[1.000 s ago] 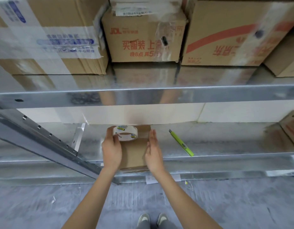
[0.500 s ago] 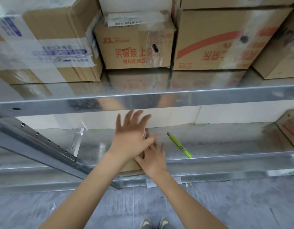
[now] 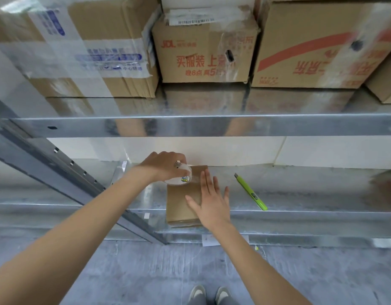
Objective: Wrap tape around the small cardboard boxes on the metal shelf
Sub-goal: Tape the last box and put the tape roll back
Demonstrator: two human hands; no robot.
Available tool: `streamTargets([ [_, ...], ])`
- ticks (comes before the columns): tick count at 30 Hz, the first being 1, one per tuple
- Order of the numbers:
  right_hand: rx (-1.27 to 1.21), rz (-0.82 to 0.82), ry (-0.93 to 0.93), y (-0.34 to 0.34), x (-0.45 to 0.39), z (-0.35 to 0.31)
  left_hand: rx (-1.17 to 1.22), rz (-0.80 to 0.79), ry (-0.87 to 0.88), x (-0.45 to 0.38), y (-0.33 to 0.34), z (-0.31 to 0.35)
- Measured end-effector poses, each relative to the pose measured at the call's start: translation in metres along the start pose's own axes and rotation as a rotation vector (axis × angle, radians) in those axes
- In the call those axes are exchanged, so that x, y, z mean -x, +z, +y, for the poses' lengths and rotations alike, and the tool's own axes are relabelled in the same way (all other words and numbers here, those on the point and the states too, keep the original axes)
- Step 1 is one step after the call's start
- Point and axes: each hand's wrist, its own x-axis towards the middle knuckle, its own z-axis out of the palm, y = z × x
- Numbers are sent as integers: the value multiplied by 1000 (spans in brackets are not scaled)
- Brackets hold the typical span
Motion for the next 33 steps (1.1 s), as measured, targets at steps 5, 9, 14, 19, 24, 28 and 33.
streamTargets([
  [5,1,5,-7,-1,0,-1,-31,-32,-20,1,3,-5],
  [9,7,2,-16,-1,0,0,3,-135,-96,-8,1,-6],
  [14,11,9,-18,1,-1,1,-24,-310,-194,-24,-4,0],
  [19,6,13,-12,3,-2,1,-63,-423,-306,-28,-13,0],
  [24,2,14,-10,4,-2,1,-11,-381,-325,-42,2,4],
  [28,-2,10,-13,3,-1,0,57,-408,-364,-47,9,-3],
  [33,0,-7,-18,0,-2,1,114,-400,-348,-50,12,-4],
])
